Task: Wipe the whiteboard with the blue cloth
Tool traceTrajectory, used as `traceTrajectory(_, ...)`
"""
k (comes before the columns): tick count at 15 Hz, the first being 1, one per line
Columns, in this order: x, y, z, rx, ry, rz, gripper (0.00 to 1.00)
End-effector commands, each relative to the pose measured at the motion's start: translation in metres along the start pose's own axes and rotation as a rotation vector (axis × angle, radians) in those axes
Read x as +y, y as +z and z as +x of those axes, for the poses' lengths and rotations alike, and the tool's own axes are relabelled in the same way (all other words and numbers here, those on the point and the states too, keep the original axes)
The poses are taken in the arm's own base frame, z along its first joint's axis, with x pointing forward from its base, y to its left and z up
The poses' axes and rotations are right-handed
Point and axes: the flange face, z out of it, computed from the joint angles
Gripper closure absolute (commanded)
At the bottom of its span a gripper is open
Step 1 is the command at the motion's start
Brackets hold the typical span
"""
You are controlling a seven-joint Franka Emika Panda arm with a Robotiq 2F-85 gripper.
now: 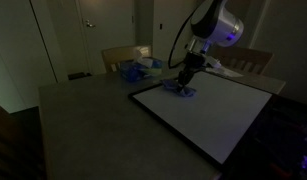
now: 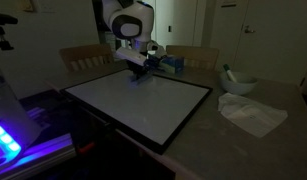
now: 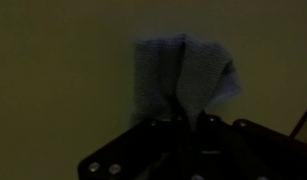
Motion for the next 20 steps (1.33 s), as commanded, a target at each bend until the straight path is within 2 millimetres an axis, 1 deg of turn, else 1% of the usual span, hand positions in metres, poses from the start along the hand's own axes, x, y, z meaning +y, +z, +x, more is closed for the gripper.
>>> traceTrajectory(1, 0.038, 0.008, -0.011, -0.04, 0.05, 0.01, 0.97)
traceTrajectory(6, 0.067, 0.005, -0.013, -0.067, 0.078, 0.001, 0.97)
traceTrajectory(13, 0.11, -0.002, -0.024, -0.113, 0.116, -0.03, 0.97)
traceTrajectory(20, 0.153, -0.013, -0.034, -0.099, 0.183, -0.081, 0.97)
